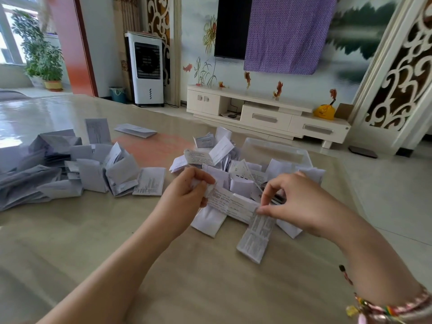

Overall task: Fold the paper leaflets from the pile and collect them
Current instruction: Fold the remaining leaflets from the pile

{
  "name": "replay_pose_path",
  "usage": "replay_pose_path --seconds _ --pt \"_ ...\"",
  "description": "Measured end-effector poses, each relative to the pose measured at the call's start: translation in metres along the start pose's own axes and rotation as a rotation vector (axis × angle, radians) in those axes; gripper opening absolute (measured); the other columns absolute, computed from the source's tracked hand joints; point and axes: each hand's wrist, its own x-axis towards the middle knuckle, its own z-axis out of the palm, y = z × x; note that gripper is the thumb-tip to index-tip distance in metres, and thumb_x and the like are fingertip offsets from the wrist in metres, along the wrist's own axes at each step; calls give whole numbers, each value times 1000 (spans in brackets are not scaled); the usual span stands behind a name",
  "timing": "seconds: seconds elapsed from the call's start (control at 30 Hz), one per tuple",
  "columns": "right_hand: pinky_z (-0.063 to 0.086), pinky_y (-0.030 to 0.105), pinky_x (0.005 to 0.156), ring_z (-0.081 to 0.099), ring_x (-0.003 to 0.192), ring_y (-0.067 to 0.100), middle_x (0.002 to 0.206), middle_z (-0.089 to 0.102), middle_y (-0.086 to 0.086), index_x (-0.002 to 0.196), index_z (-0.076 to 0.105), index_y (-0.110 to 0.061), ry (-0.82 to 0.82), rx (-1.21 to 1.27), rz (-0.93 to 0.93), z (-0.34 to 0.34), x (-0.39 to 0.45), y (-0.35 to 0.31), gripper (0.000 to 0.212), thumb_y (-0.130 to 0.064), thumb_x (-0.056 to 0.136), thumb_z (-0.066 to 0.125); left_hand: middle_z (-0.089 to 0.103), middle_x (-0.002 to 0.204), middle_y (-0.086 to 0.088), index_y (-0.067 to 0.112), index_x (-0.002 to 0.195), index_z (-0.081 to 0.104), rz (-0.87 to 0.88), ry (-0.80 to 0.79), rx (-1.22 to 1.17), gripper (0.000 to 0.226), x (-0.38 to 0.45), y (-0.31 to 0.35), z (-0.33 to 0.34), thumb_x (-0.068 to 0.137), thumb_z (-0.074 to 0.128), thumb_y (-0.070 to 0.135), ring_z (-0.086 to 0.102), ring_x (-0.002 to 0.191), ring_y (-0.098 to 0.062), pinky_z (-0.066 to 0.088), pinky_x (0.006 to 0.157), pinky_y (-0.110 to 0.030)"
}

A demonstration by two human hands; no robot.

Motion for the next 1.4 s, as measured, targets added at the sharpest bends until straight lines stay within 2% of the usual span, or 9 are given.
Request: replay_pose_path --seconds 0.23,0.37,0.5,0.6,0.7,0.9,1.07,1.23,1.4 --pt "40 21 57 56 65 9 70 64 -7 70 67 -25 209 208 -49 -2 3 -1 14 -30 76 79 67 80 0 27 80 68 -56 -42 87 33 -3 -6 0 89 52 1 57 69 -19 50 72 -40" --pt "47 16 54 55 54 9 66 67 1 79 65 -9 163 723 -136 -7 5 -1 9 -12 80 74 68 87 -16 33 84 71 -52 -109 32 16 -5 -1 1 86 60 21 56 74 -22 46 72 -37" --pt "46 23 52 50 46 12 65 66 8 79 64 -6 156 971 -109 1 10 -3 10 -11 77 72 72 97 -7 21 98 70 20 -218 -94 20 -11 11 -1 96 53 11 66 89 -20 53 86 -30" --pt "52 30 58 57 51 17 69 69 9 77 66 -6 166 871 -127 14 14 -10 8 -7 77 74 72 104 -2 19 109 68 18 -347 -112 26 -16 17 -1 89 63 3 66 99 -17 52 89 -24" --pt "55 28 60 63 53 16 65 69 -2 76 67 -12 256 678 -175 23 14 -18 10 -6 79 74 73 103 0 20 110 68 -1 -353 -143 31 -18 22 -2 80 67 27 67 96 -15 54 85 -22" --pt "55 26 64 68 67 16 71 71 1 78 70 -20 260 678 -251 32 18 -28 18 -3 82 68 70 85 -7 0 92 69 -35 -164 -199 23 -12 16 -9 82 71 21 68 75 -13 56 71 -21" --pt "48 14 77 62 88 -3 90 69 -15 95 66 -25 413 485 -186 32 26 -8 14 -12 90 62 71 94 -12 13 86 67 -60 -39 -168 3 -7 8 -18 87 68 10 70 81 -20 59 76 -30" --pt "34 31 93 42 120 16 100 51 -21 113 63 -26 307 25 1 35 36 -1 24 -30 89 64 71 93 -13 26 102 55 1 -5 -69 22 -7 4 -18 94 56 6 70 84 -24 60 77 -39" --pt "34 37 91 43 116 23 103 65 -6 91 68 -23 387 -15 -16 37 40 -3 8 -30 89 64 63 104 -19 26 120 42 -24 -33 -83 31 -9 7 -17 100 40 3 72 70 -22 61 65 -34"
